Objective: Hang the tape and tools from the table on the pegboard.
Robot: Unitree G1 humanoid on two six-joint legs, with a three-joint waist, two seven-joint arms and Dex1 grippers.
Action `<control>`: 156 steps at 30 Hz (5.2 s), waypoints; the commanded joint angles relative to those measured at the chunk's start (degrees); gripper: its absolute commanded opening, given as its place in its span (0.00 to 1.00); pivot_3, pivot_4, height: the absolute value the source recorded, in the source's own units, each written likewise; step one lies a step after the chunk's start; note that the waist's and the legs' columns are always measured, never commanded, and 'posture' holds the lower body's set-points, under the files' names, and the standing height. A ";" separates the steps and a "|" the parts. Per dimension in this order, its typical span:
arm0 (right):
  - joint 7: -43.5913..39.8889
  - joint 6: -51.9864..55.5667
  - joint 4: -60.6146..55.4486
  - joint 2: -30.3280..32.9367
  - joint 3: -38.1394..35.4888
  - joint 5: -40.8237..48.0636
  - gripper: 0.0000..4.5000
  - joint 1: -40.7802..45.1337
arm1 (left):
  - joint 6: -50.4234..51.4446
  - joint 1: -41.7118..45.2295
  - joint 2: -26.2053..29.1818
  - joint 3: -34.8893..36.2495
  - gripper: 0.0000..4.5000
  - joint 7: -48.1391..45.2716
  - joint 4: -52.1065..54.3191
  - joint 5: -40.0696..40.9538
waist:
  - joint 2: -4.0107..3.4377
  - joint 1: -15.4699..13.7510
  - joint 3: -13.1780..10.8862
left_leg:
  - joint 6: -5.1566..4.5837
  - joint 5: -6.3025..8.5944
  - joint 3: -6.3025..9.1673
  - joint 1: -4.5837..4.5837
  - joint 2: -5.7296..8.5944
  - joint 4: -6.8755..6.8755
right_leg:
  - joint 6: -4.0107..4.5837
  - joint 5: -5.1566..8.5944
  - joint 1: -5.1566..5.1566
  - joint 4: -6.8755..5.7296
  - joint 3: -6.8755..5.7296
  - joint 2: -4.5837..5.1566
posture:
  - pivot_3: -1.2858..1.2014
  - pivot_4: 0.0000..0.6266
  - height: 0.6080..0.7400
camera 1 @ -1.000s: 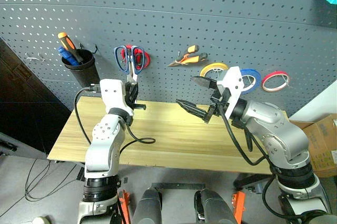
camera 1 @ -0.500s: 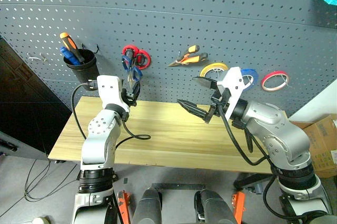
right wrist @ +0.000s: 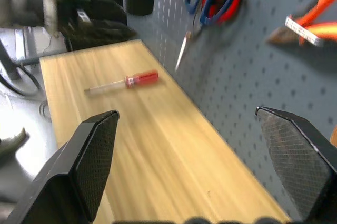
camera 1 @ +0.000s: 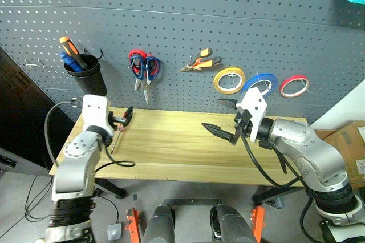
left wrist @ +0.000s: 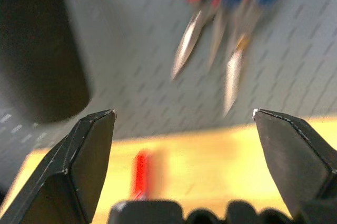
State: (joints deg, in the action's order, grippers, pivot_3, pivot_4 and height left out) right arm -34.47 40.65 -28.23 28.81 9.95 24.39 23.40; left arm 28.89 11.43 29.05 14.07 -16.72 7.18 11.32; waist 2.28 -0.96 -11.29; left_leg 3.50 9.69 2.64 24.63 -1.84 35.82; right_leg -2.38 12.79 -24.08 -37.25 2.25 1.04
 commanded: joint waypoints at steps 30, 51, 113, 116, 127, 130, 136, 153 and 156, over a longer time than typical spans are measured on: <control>7.61 3.08 13.86 -19.63 9.82 -10.08 1.00 11.21 | -24.05 33.73 9.44 -11.40 0.99 -18.58 -68.23 -12.22 | -0.15 1.10 -7.60 | -0.04 -0.04 -0.01 0.86 0.04 -0.71 | -0.27 0.16 -1.46 -0.63 -0.05 0.05 | 0.53 0.64 1.00; 7.38 14.73 0.87 -11.53 2.90 -5.82 1.00 6.20 | -17.82 38.42 9.14 -10.71 0.99 -13.40 -77.72 -13.17 | 0.00 2.65 -9.75 | -0.02 -0.05 0.03 1.19 0.06 -0.63 | -0.34 0.21 -1.78 -0.76 -0.05 0.05 | 0.52 0.69 1.00; -0.07 -7.84 6.59 -18.79 -11.20 17.12 1.00 14.40 | -5.46 28.76 0.45 9.44 0.17 3.65 3.32 6.85 | 0.54 -0.92 0.12 | 0.28 -0.60 0.22 0.04 0.06 -0.89 | -0.35 -0.44 -0.13 0.35 -0.37 0.00 | 0.61 0.09 1.00; 0.38 -11.57 9.25 -20.72 -10.17 15.00 1.00 16.45 | -8.79 34.63 2.30 11.55 0.17 5.31 -6.99 6.62 | 0.59 -1.11 0.50 | 0.26 -0.61 0.21 0.03 0.06 -0.88 | -0.32 -0.48 -0.11 0.37 -0.36 -0.01 | 0.60 0.08 1.00; 1.16 -18.31 14.87 -24.18 -8.88 10.49 1.00 18.51 | -26.14 46.15 4.73 10.94 0.17 4.52 -40.06 3.52 | 0.71 -2.75 1.16 | 0.26 -0.61 0.19 0.04 0.05 -0.92 | -0.04 -0.66 -0.14 0.33 -0.39 -0.03 | 0.59 0.10 1.00; 1.44 -17.92 14.28 -24.06 -8.85 10.46 1.00 18.04 | -29.94 47.98 4.44 10.64 0.17 3.43 -46.70 3.53 | 0.73 -2.85 1.18 | 0.26 -0.62 0.19 0.04 0.05 -0.90 | -0.03 -0.67 -0.13 0.32 -0.38 -0.03 | 0.59 0.11 1.00; 2.26 -17.32 13.25 -23.74 -8.75 10.52 1.00 17.30 | -35.87 52.93 4.31 9.30 0.17 2.25 -56.75 2.82 | 0.74 -2.81 1.18 | 0.26 -0.62 0.19 0.04 0.05 -0.90 | -0.02 -0.68 -0.15 0.29 -0.39 -0.03 | 0.58 0.11 1.00; 5.14 -16.92 11.30 -23.04 -8.64 10.58 1.00 15.99 | -38.27 51.00 4.36 8.54 0.39 4.34 -62.82 2.21 | 0.74 -1.72 1.18 | 0.25 -0.62 0.19 0.03 0.04 -0.88 | -0.02 -0.68 -0.15 0.18 -0.37 -0.04 | 0.57 0.14 1.00; 5.13 -16.97 11.49 -22.99 -8.67 10.58 1.00 16.07 | -37.98 50.88 4.32 8.96 0.61 4.96 -62.35 2.69 | 0.74 -1.78 1.18 | 0.25 -0.63 0.19 0.03 0.04 -0.86 | -0.02 -0.68 -0.14 0.18 -0.37 -0.04 | 0.57 0.15 1.00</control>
State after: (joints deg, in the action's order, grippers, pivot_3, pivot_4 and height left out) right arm -29.69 24.08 -14.52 5.64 1.81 34.55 39.07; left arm -8.69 61.59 32.37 22.74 -12.39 -57.21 13.78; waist 3.02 -2.74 -10.11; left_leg 3.75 9.06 2.83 24.66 -1.80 34.96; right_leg -2.40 12.10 -24.22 -37.07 1.88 1.00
